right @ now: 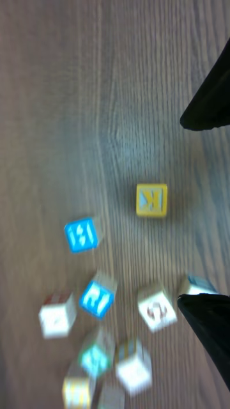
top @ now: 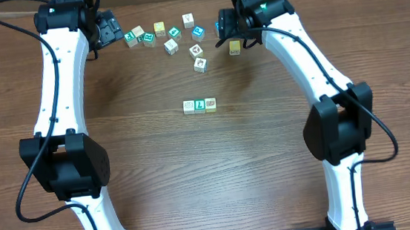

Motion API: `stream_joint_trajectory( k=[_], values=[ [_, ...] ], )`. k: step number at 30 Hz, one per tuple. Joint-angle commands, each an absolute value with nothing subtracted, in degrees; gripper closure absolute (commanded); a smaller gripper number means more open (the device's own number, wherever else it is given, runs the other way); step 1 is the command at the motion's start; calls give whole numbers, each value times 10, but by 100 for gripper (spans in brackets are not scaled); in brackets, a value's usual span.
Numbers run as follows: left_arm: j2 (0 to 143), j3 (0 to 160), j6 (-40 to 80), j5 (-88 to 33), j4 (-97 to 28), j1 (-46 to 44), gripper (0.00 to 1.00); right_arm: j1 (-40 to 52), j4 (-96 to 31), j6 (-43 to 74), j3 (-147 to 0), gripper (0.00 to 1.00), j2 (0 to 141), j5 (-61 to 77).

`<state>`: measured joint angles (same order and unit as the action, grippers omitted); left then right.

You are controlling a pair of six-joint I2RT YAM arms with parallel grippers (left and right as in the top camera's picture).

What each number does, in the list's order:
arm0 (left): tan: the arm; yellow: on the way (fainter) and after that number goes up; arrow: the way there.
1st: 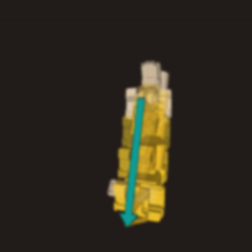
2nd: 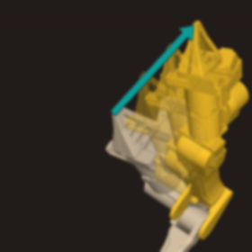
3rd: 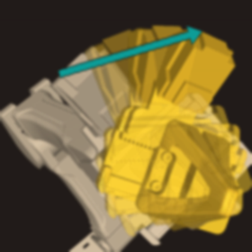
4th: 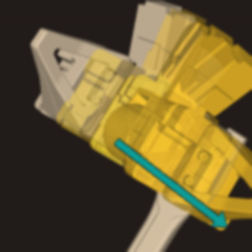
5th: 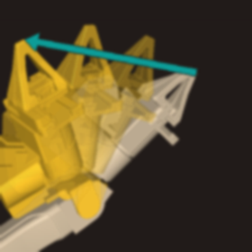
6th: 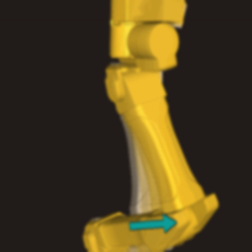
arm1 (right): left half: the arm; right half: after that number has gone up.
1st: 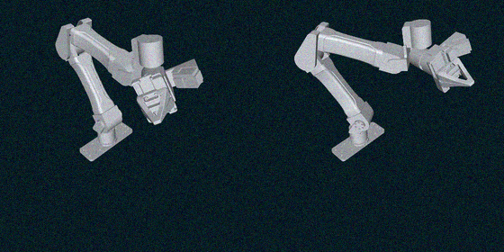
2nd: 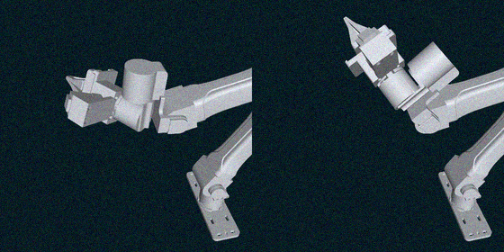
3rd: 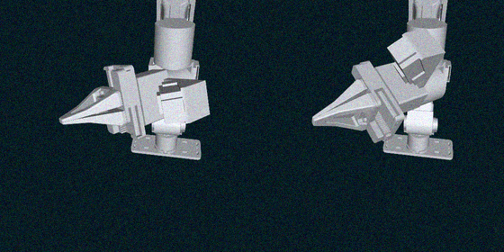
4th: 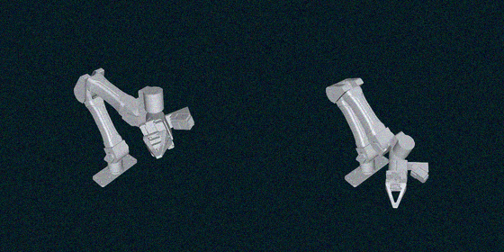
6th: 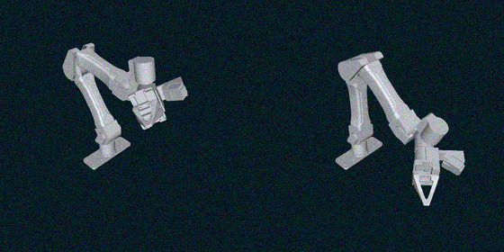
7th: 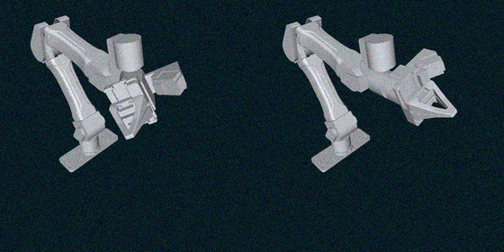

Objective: Form a horizontal line
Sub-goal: 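Raise the right gripper and move it over the yellow 'K' block, then lower the right gripper onto the yellow 'K' block and close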

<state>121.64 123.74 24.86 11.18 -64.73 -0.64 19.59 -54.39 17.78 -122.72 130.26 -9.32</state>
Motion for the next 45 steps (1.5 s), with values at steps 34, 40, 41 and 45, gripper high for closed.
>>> stream_joint_trajectory(
  k=[34,40,41,45],
  values=[
    [1214,1245,242,113,-647,-6,0,183,-455,160,-1189,55,1413,-72],
    [1214,1245,242,113,-647,-6,0,183,-455,160,-1189,62,1413,-72],
    [1214,1245,242,113,-647,-6,0,183,-455,160,-1189,63,1413,-72],
    [1214,1245,242,113,-647,-6,0,183,-453,160,-1189,62,1413,-72]
  ],
)
